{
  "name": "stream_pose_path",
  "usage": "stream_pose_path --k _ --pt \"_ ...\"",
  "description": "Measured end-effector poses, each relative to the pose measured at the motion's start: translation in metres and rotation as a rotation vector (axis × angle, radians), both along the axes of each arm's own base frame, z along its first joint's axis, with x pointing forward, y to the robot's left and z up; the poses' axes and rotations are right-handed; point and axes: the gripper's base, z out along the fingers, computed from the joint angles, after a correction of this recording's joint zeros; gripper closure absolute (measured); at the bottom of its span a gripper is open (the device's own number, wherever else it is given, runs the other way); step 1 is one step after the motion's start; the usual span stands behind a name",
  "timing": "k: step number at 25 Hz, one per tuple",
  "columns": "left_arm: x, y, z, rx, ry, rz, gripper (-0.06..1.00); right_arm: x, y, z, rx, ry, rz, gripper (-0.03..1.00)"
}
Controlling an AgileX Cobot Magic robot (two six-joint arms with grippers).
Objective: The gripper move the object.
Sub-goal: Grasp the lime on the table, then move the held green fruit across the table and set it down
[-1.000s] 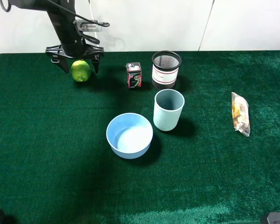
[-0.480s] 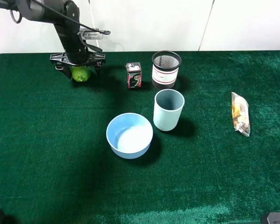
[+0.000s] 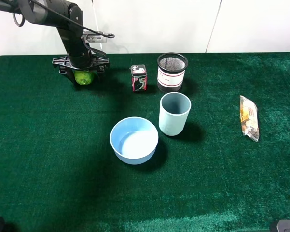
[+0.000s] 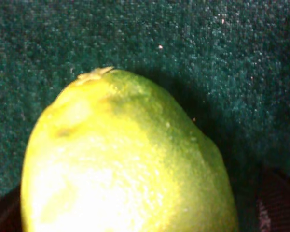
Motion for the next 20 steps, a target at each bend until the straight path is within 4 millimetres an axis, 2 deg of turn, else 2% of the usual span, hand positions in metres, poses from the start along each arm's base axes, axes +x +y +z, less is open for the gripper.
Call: stream_pose_path --k 4,20 --pt "0.0002 0.0005 0.0005 0.005 -0.003 -0.002 0.29 0.0 0.0 0.0 0.0 0.0 0.0 0.28" --pt "0.0002 0.0005 0.0005 0.005 -0.003 -0.002 0.29 0.0 0.0 0.0 0.0 0.0 0.0 0.28"
